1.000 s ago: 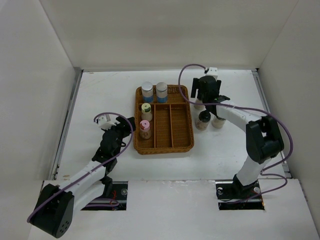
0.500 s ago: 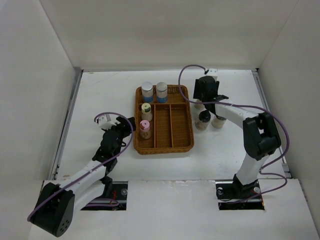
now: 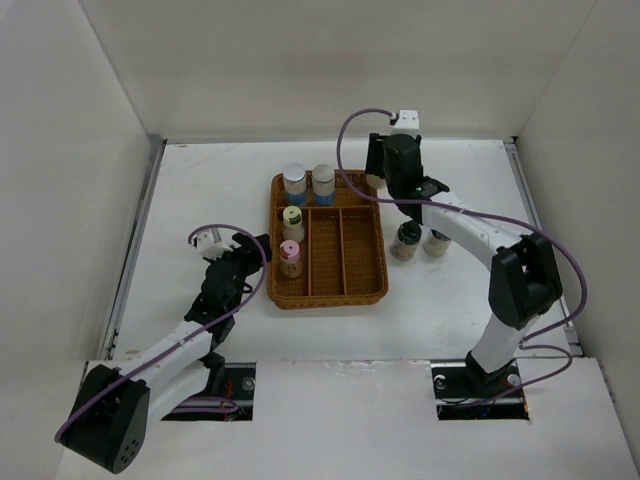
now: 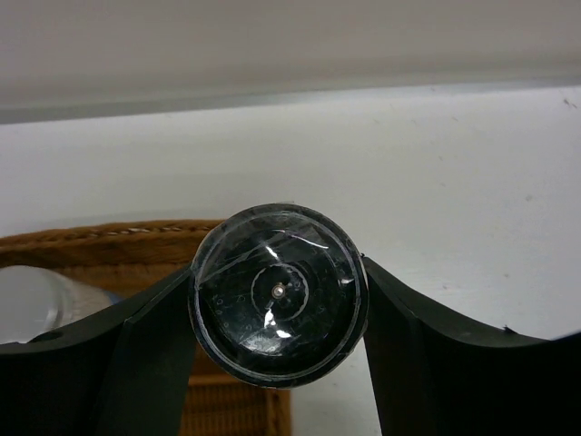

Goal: Organize the condiment bottles

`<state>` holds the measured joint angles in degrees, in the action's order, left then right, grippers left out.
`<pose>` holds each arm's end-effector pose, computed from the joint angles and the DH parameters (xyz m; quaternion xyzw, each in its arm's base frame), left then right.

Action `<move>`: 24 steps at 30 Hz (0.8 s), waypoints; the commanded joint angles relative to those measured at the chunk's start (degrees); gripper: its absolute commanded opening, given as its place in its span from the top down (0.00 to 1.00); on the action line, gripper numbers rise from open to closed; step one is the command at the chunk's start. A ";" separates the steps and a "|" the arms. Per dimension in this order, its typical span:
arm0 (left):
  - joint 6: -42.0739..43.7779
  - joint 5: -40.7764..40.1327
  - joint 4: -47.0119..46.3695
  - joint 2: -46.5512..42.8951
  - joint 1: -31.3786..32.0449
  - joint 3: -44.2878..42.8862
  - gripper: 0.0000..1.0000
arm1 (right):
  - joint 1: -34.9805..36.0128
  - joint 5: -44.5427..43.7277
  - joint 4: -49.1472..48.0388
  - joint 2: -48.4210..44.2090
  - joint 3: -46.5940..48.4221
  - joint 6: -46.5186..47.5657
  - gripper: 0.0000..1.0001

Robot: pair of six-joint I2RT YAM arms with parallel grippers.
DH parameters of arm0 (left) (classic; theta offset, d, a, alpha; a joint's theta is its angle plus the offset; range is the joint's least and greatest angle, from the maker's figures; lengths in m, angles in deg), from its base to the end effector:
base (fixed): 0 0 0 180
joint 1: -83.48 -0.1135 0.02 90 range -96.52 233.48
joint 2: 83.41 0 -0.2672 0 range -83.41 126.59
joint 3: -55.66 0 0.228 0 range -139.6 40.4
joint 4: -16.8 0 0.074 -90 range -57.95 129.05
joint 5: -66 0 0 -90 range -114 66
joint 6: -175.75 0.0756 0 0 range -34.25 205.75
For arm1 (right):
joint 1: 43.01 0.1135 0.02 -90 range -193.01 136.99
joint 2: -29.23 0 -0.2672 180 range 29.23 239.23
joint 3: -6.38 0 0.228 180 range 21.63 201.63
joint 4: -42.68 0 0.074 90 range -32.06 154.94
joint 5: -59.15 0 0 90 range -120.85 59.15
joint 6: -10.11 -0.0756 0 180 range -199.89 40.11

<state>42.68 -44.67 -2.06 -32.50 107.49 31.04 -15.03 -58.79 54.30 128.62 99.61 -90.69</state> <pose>0.1931 -0.0568 0.2012 -0.2391 0.7094 -0.2463 0.6155 0.3914 0.1678 0.3097 0.0236 0.7964 0.0059 0.6042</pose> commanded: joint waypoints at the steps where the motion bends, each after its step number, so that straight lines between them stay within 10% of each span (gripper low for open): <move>1: -0.70 0.98 -3.07 0.06 -0.50 -0.04 0.33 | 2.46 0.70 -6.91 0.53 6.74 0.35 0.42; 17: -1.14 1.68 -2.98 -0.29 -1.55 0.31 0.33 | 5.89 0.79 -5.41 12.66 11.41 -1.14 0.38; 24: -1.40 1.94 -3.07 0.50 -1.56 0.14 0.33 | 5.89 1.66 -5.94 11.96 7.02 -4.66 0.19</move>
<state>41.94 -43.56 -2.08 -32.17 106.37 31.04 -9.58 -57.20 53.60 143.68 106.87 -92.99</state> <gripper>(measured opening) 0.672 0.793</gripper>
